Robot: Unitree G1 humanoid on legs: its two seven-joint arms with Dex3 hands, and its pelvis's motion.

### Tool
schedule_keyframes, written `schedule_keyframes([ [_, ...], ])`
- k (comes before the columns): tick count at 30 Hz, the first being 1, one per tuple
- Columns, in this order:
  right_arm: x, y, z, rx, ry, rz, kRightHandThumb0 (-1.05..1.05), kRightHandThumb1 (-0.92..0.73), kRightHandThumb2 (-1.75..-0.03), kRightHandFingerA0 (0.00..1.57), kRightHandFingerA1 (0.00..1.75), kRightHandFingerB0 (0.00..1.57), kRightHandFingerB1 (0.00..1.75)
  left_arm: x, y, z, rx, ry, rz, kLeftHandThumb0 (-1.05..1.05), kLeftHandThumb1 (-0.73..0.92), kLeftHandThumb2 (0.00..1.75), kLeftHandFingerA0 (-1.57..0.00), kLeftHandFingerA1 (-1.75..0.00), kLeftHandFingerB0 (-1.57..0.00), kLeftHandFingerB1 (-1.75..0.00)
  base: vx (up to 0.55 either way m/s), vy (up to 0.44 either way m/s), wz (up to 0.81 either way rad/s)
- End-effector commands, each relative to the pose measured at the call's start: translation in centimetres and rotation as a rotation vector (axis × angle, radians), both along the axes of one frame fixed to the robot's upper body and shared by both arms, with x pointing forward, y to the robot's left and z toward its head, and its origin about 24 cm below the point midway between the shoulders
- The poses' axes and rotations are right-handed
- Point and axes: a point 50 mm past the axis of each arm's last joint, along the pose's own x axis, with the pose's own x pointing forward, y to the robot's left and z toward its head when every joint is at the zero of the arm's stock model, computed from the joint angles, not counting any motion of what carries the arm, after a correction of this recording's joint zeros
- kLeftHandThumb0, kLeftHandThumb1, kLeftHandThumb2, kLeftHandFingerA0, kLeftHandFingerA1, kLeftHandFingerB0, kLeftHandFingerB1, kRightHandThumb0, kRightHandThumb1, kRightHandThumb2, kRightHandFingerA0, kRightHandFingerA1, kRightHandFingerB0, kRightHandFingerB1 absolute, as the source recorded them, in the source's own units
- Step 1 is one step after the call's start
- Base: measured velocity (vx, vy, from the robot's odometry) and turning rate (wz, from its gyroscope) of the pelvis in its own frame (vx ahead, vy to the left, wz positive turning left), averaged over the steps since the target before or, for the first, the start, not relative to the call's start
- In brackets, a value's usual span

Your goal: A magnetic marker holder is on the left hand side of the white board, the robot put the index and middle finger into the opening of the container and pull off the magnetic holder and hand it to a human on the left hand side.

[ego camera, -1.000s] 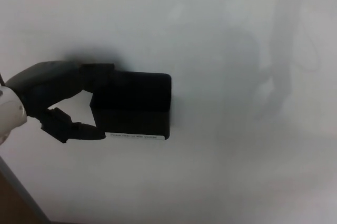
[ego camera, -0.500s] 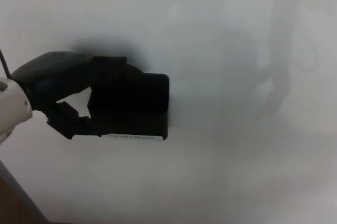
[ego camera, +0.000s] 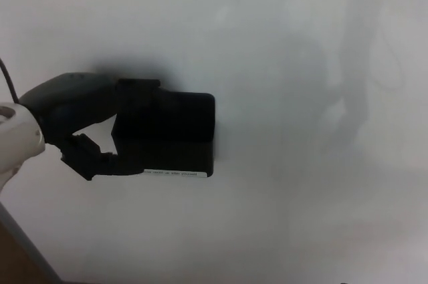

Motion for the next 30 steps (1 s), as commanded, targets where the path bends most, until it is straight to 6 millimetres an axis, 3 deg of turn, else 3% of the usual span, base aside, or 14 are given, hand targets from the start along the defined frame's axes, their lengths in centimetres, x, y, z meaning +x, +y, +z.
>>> schedule_keyframes([
  [1,0.1,-0.7,0.3,-0.017,-0.021,-0.006,-0.45,-0.66,-0.59,0.7,0.5,0.44,0.4,0.7,0.2,-0.1,0.047,-0.008,0.04,-0.7,0.59,0.59,-0.37,-0.34,-0.27,-0.3,0.0,0.0,0.0],
  [2,0.2,-0.7,0.3,-0.02,-0.023,-0.004,-0.45,-0.66,-0.59,0.7,0.5,0.44,0.4,0.8,0.0,-0.2,0.06,-0.001,0.04,-0.7,0.59,0.59,-0.37,-0.34,-0.27,-0.3,0.0,0.0,0.0],
  [3,0.3,-0.7,0.4,-0.02,-0.027,0.001,-0.43,-0.66,-0.59,0.71,0.5,0.44,0.41,0.8,0.0,-0.2,0.066,-0.003,0.04,-0.73,0.48,0.8,-0.3,-0.44,-0.22,-0.39,0.0,0.0,0.0],
  [9,0.9,-0.4,0.5,-0.012,-0.032,0.003,-0.45,-0.64,-0.59,0.72,0.5,0.45,0.4,1.1,-1.0,-0.2,0.11,-0.021,0.0,-0.76,0.5,0.83,-0.31,-0.45,-0.21,-0.4,0.0,0.0,0.0],
  [10,0.8,-0.4,0.5,-0.015,-0.035,0.006,-0.42,-0.66,-0.59,0.71,0.5,0.45,0.41,1.2,-1.7,-0.7,0.111,-0.01,-0.023,-0.74,0.61,0.6,-0.41,-0.35,-0.27,-0.3,0.0,0.0,0.0],
  [12,0.7,-0.4,0.5,-0.014,-0.037,0.003,-0.42,-0.65,-0.59,0.71,0.5,0.45,0.41,1.3,-2.3,-1.0,0.118,0.003,-0.036,-0.74,0.61,0.59,-0.4,-0.34,-0.27,-0.3,0.0,0.0,0.0],
  [13,0.7,-0.4,0.5,-0.013,-0.038,0.001,-0.42,-0.66,-0.59,0.71,0.5,0.46,0.4,1.4,-2.6,-1.2,0.124,0.009,-0.039,-0.77,0.5,0.83,-0.36,-0.46,-0.22,-0.4,0.0,0.0,0.0],
  [16,0.9,-0.4,0.5,-0.01,-0.036,0.001,-0.43,-0.65,-0.59,0.71,0.5,0.45,0.4,1.5,-3.7,-1.7,0.154,0.022,-0.059,-0.76,0.5,0.83,-0.35,-0.46,-0.22,-0.4,0.0,0.0,0.0],
  [17,1.0,-0.4,0.5,-0.01,-0.037,-0.002,-0.43,-0.65,-0.59,0.71,0.5,0.46,0.4,1.5,-4.0,-1.9,0.162,0.026,-0.065,-0.72,0.6,0.59,-0.4,-0.35,-0.27,-0.3,0.0,0.0,0.0],
  [20,1.0,-0.4,0.5,-0.01,-0.038,-0.003,-0.43,-0.65,-0.59,0.71,0.5,0.46,0.4,1.6,-4.1,-2.0,0.165,0.027,-0.066,-0.72,0.6,0.59,-0.4,-0.35,-0.27,-0.3,0.0,0.0,0.0],
  [21,1.1,-0.3,0.6,-0.012,-0.043,0.0,-0.43,-0.66,-0.6,0.73,0.51,0.49,0.42,1.7,-4.5,-2.3,0.179,0.034,-0.076,-0.74,0.5,0.83,-0.32,-0.45,-0.2,-0.39,0.0,0.0,0.0],
  [30,1.4,-0.3,0.8,-0.008,-0.056,0.003,-0.42,-0.66,-0.58,0.72,0.5,0.51,0.42,1.9,-5.8,-3.4,0.221,0.068,-0.099,-0.73,0.5,0.82,-0.3,-0.45,-0.2,-0.39,0.0,0.0,0.0],
])
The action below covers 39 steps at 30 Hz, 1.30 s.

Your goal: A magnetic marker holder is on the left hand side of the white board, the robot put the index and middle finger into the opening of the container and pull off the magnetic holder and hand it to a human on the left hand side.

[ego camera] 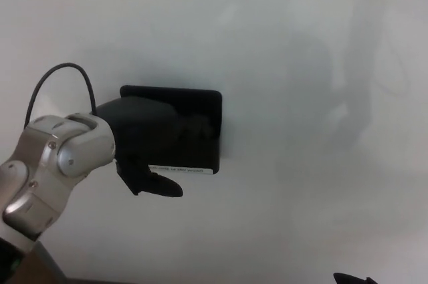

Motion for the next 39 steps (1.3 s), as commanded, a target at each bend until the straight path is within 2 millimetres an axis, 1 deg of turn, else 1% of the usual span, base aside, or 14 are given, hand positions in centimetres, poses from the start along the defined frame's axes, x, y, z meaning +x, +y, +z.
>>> schedule_keyframes([
  [1,0.1,-0.5,0.3,-0.006,-0.019,-0.015,-0.42,-0.66,-0.58,0.72,0.5,0.53,0.43,0.5,-0.4,0.0,0.045,-0.011,0.019,-0.73,0.5,0.81,-0.3,-0.45,-0.21,-0.39,0.0,0.0,0.0],
  [14,0.4,-0.5,0.4,-0.012,-0.026,-0.011,-0.47,-0.63,-0.59,0.72,0.51,0.52,0.43,0.3,-0.5,-0.8,0.084,0.011,0.002,-0.68,0.61,0.59,-0.42,-0.37,-0.27,-0.3,0.0,0.0,0.0],
  [15,0.5,-0.4,0.4,-0.011,-0.025,-0.011,-0.45,-0.64,-0.59,0.72,0.51,0.53,0.43,0.4,-0.2,-1.1,0.119,0.027,0.013,-0.62,0.49,0.78,-0.54,-0.53,-0.24,-0.41,0.0,0.0,0.0],
  [16,0.5,-0.4,0.4,-0.014,-0.026,-0.01,-0.45,-0.63,-0.59,0.73,0.51,0.53,0.44,0.6,0.1,-1.2,0.146,0.043,0.023,-0.41,0.61,0.59,-0.83,-0.69,-0.34,-0.32,0.0,0.0,0.0],
  [21,0.3,-0.3,0.3,-0.018,-0.022,-0.008,-0.45,-0.63,-0.59,0.74,0.52,0.53,0.44,0.6,0.4,-1.6,0.209,0.096,0.055,-0.32,0.72,0.63,-0.94,-0.75,-0.39,-0.33,0.0,0.0,0.0],
  [22,0.3,-0.3,0.2,-0.017,-0.018,-0.008,-0.45,-0.64,-0.59,0.75,0.52,0.55,0.44,0.9,0.4,-1.9,0.273,0.125,0.058,-0.16,0.59,0.58,-1.02,-0.74,-0.82,-0.45,0.0,0.0,0.0],
  [25,0.3,-0.3,0.2,-0.016,-0.011,-0.01,-0.45,-0.64,-0.59,0.75,0.52,0.55,0.44,1.2,0.4,-2.4,0.372,0.167,0.065,-0.16,0.59,0.58,-1.02,-0.74,-0.82,-0.45,0.0,0.0,0.0],
  [26,-0.1,-0.2,0.0,-0.023,-0.002,0.002,-0.42,-0.52,-0.93,0.72,0.7,0.46,0.58,0.8,0.3,-3.5,0.442,0.124,0.038,-0.25,0.6,0.61,-0.72,-1.49,-0.84,-1.0,0.0,0.0,0.0],
  [28,-0.1,-0.2,-0.1,-0.023,0.006,-0.001,-0.42,-0.52,-0.93,0.72,0.7,0.47,0.58,0.7,0.3,-4.1,0.48,0.099,0.025,-0.32,0.69,0.59,-0.65,-1.64,-0.72,-1.1,0.0,0.0,0.0],
  [32,0.0,0.0,0.0,-0.03,0.004,0.008,-0.44,-0.53,-0.93,0.73,0.7,0.5,0.59,0.6,0.3,-4.5,0.523,0.103,0.013,-0.33,0.76,0.58,-0.64,-1.73,-0.61,-1.29,0.0,0.0,0.0],
  [33,0.1,0.0,0.0,-0.03,0.002,0.01,-0.45,-0.53,-0.94,0.73,0.7,0.52,0.6,0.6,0.3,-4.7,0.532,0.102,0.007,-0.35,0.75,0.65,-0.66,-1.52,-0.72,-0.77,0.0,0.0,0.0],
  [34,0.2,0.0,0.0,-0.031,0.0,0.011,-0.45,-0.53,-0.94,0.73,0.7,0.52,0.6,0.5,0.2,-4.8,0.539,0.1,0.002,-0.35,0.75,0.65,-0.66,-1.52,-0.72,-0.77,0.0,0.0,0.0],
  [35,0.2,0.0,0.0,-0.029,-0.002,0.012,-0.48,-0.63,-0.61,0.77,0.54,0.62,0.47,0.5,0.2,-4.9,0.544,0.107,0.004,-0.33,0.75,0.65,-0.65,-1.56,-0.7,-0.88,0.0,0.0,0.0],
  [39,0.3,0.1,0.1,-0.037,-0.002,0.017,-0.49,-0.64,-0.61,0.78,0.54,0.62,0.47,0.7,0.6,-5.5,0.551,0.168,0.04,-0.34,0.77,0.67,-0.67,-1.57,-0.67,-1.4,0.0,0.0,0.0],
])
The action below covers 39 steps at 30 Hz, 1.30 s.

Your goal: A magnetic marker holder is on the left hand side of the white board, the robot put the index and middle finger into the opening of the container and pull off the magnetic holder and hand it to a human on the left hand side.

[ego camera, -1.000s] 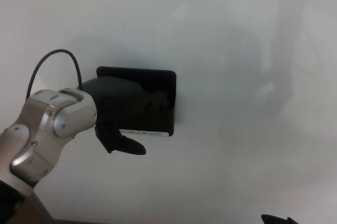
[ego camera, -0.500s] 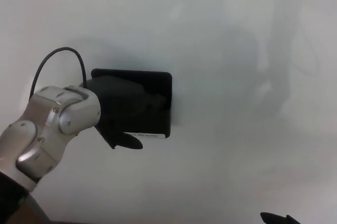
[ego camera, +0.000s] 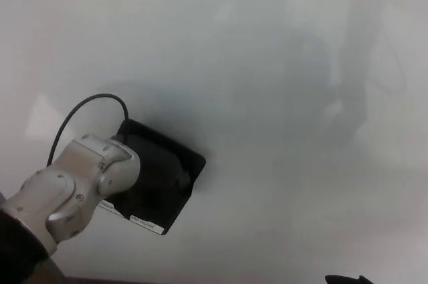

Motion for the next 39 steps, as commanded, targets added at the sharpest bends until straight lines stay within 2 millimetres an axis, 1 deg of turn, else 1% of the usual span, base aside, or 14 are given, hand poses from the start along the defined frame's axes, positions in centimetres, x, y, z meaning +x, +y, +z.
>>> schedule_keyframes([
  [1,0.0,-0.4,0.0,-0.028,0.004,-0.007,-0.49,-0.64,-0.61,0.78,0.54,0.62,0.47,0.6,0.9,-0.2,0.082,0.007,0.053,-0.34,0.77,0.67,-0.67,-1.57,-0.67,-1.4,0.0,0.0,0.0],
  [2,0.0,-0.4,0.0,-0.033,0.0,-0.002,-0.48,-0.64,-0.61,0.77,0.54,0.62,0.47,0.6,1.2,-0.3,0.079,0.024,0.073,-0.26,0.76,0.63,-0.67,-1.66,-0.54,-1.55,0.0,0.0,0.0],
  [4,0.1,-0.4,0.0,-0.036,0.0,0.002,-0.49,-0.64,-0.61,0.78,0.55,0.62,0.47,0.7,1.6,-0.4,0.061,0.041,0.096,-0.21,0.75,0.59,-0.67,-1.74,-0.51,-1.63,0.0,0.0,0.0],
  [9,0.2,-0.3,0.1,-0.044,-0.003,0.004,-0.49,-0.63,-0.61,0.79,0.55,0.62,0.48,0.6,2.2,-0.4,-0.006,0.074,0.091,-0.15,0.68,0.68,-0.74,-1.7,-0.59,-1.6,0.0,0.0,0.0],
  [13,0.2,-0.3,0.1,-0.046,-0.002,0.007,-0.48,-0.67,-0.6,0.79,0.54,0.65,0.47,0.6,2.9,-0.4,-0.116,0.162,0.163,-0.17,0.64,0.96,-0.69,-1.67,-0.71,-1.51,0.0,0.0,0.0],
  [14,0.2,-0.2,0.1,-0.046,-0.002,0.01,-0.48,-0.67,-0.6,0.79,0.54,0.65,0.47,0.5,3.3,-0.3,-0.188,0.215,0.198,-0.21,0.65,0.97,-0.86,-1.61,-0.72,-1.47,0.0,0.0,0.0],
  [16,0.2,-0.1,0.0,-0.049,-0.003,0.016,-0.47,-0.66,-0.6,0.81,0.54,0.66,0.47,0.2,4.0,-0.3,-0.298,0.299,0.249,-0.18,0.68,0.93,-0.93,-1.59,-0.77,-1.43,0.0,0.0,0.0],
  [24,0.1,-0.3,0.1,-0.054,-0.006,0.026,-0.5,-0.67,-0.6,0.79,0.53,0.66,0.47,-2.2,5.6,-0.4,-0.8,0.696,0.388,-0.11,0.64,0.92,-0.93,-1.61,-0.75,-1.41,0.0,0.0,0.0],
  [26,0.3,-0.4,0.2,-0.055,-0.012,0.028,-0.49,-0.67,-0.6,0.79,0.54,0.66,0.47,-3.2,5.7,-0.5,-0.921,0.801,0.434,-0.1,0.66,0.85,-0.93,-1.62,-0.79,-1.38,0.0,0.0,0.0],
  [27,0.3,-0.4,0.2,-0.057,-0.013,0.028,-0.49,-0.67,-0.6,0.8,0.54,0.66,0.48,-3.7,5.7,-0.7,-0.986,0.864,0.464,-0.17,0.73,0.67,-0.97,-1.56,-0.84,-1.34,0.0,0.0,0.0],
  [31,0.2,-0.2,0.2,-0.054,-0.014,0.03,-0.47,-0.67,-0.6,0.81,0.54,0.66,0.48,-5.6,5.4,-1.2,-1.165,1.022,0.507,-0.17,0.76,0.62,-0.91,-1.61,-0.76,-1.44,0.0,0.0,0.0],
  [34,0.2,-0.1,0.1,-0.047,-0.009,0.03,-0.47,-0.66,-0.6,0.81,0.54,0.67,0.48,-7.5,4.8,-2.1,-1.434,1.272,0.486,-0.14,0.74,0.64,-0.88,-1.52,-0.84,-1.22,0.0,0.0,0.0],
  [35,0.1,0.0,0.1,-0.045,-0.006,0.028,-0.49,-0.67,-0.6,0.82,0.53,0.67,0.47,-8.2,4.5,-2.5,-1.53,1.333,0.479,-0.18,0.72,0.64,-0.91,-1.45,-0.95,-1.0,0.0,0.0,0.0],
  [39,-0.1,0.1,0.0,-0.042,0.0,0.025,-0.49,-0.67,-0.6,0.81,0.53,0.66,0.48,-9.4,4.3,-3.1,-1.693,1.384,0.48,-0.21,0.73,0.61,-0.95,-1.48,-0.93,-1.02,0.0,0.0,0.0],
])
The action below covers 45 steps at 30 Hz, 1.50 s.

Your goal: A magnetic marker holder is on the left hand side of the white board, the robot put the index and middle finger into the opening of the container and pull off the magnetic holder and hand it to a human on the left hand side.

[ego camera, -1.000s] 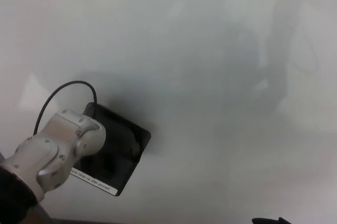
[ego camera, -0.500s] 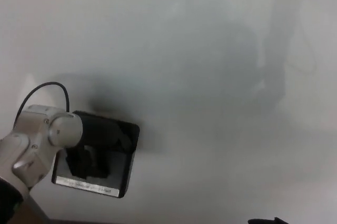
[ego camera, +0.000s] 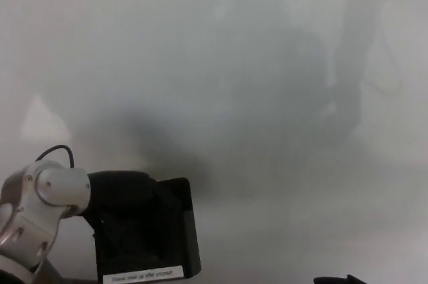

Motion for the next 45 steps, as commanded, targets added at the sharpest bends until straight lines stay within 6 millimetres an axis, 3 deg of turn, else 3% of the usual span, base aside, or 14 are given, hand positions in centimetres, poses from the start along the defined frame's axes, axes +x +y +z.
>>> schedule_keyframes([
  [1,-0.7,-0.7,-0.2,-0.026,0.019,-0.014,-0.49,-0.67,-0.6,0.81,0.53,0.66,0.48,-6.8,0.3,-1.0,-1.17,0.7,0.197,-0.21,0.73,0.61,-0.95,-1.48,-0.93,-1.02,0.0,0.0,0.0],
  [2,-0.7,-0.7,-0.3,-0.028,0.021,-0.011,-0.48,-0.67,-0.6,0.81,0.53,0.66,0.48,-7.1,0.3,-1.4,-1.259,0.714,0.169,-0.28,0.58,0.59,-0.86,-1.38,-0.87,-0.77,0.0,0.0,0.0],
  [5,-0.7,-0.5,-0.4,-0.031,0.028,-0.007,-0.48,-0.67,-0.6,0.82,0.53,0.66,0.47,-7.9,0.5,-2.5,-1.431,0.749,0.129,-0.36,0.42,0.8,-0.97,-1.11,-0.87,-0.72,0.0,0.0,0.0],
  [6,-0.7,-0.5,-0.4,-0.033,0.029,-0.004,-0.47,-0.67,-0.6,0.82,0.53,0.66,0.47,-8.0,0.6,-2.7,-1.461,0.754,0.13,-0.29,0.52,0.56,-0.98,-1.1,-0.93,-0.55,0.0,0.0,0.0],
  [22,-0.7,-0.4,-0.6,-0.041,0.05,-0.007,-0.47,-0.66,-0.6,0.81,0.53,0.66,0.47,-9.6,3.2,1.1,-1.876,0.515,0.134,-0.39,0.69,0.61,-1.05,-0.96,-0.86,-0.68,0.0,0.0,0.0],
  [26,-0.1,-0.3,-0.4,-0.045,0.038,-0.003,-0.51,-0.63,-0.61,0.81,0.55,0.63,0.47,-9.7,4.2,2.4,-1.923,0.459,0.067,-0.45,0.49,0.57,-1.03,-0.76,-0.89,-0.48,0.0,0.0,0.0],
  [30,0.0,-0.3,-0.3,-0.038,0.032,-0.006,-0.46,-0.66,-0.6,0.83,0.54,0.67,0.48,-9.9,4.6,2.9,-1.952,0.422,-0.008,-0.48,0.48,0.55,-1.0,-0.72,-0.57,-0.41,0.0,0.0,0.0],
  [31,0.1,-0.2,-0.3,-0.039,0.031,-0.006,-0.46,-0.66,-0.6,0.83,0.54,0.68,0.48,-10.1,4.6,3.1,-1.951,0.396,-0.01,-0.5,0.33,0.77,-0.83,-0.71,-0.4,-0.54,0.0,0.0,0.0],
  [33,0.3,-0.2,-0.2,-0.049,0.025,0.0,-0.46,-0.67,-0.6,0.82,0.54,0.67,0.48,-10.3,4.8,3.1,-1.952,0.376,0.01,-0.48,0.43,0.53,-0.89,-0.65,-0.44,-0.42,0.0,0.0,0.0],
  [36,0.5,-0.1,-0.2,-0.056,0.021,0.0,-0.46,-0.66,-0.6,0.82,0.54,0.68,0.48,-10.3,4.9,3.1,-1.969,0.373,-0.005,-0.55,0.47,0.55,-0.91,-0.65,-0.5,-0.4,0.0,0.0,0.0],
  [37,0.5,-0.1,-0.2,-0.06,0.022,0.002,-0.46,-0.66,-0.6,0.83,0.54,0.68,0.49,-10.4,4.9,3.1,-1.974,0.375,-0.011,-0.6,0.4,0.83,-0.82,-0.73,-0.41,-0.54,0.0,0.0,0.0],
  [39,0.4,-0.1,-0.3,-0.064,0.023,0.005,-0.46,-0.66,-0.6,0.83,0.54,0.68,0.49,-10.5,4.8,3.2,-1.979,0.379,-0.016,-0.6,0.4,0.83,-0.82,-0.73,-0.41,-0.54,0.0,0.0,0.0],
  [40,0.4,-0.1,-0.2,-0.062,0.022,0.005,-0.43,-0.65,-0.59,0.84,0.55,0.69,0.49,-10.7,4.9,3.2,-1.992,0.369,-0.01,-0.66,0.53,0.57,-0.9,-0.65,-0.46,-0.42,0.0,0.0,0.0],
  [45,1.0,0.1,-0.2,-0.077,0.029,0.011,-0.45,-0.66,-0.6,0.82,0.54,0.67,0.48,-10.1,4.9,3.5,-2.036,0.322,-0.061,-0.75,0.62,0.59,-0.78,-0.56,-0.37,-0.4,0.0,0.0,0.0],
])
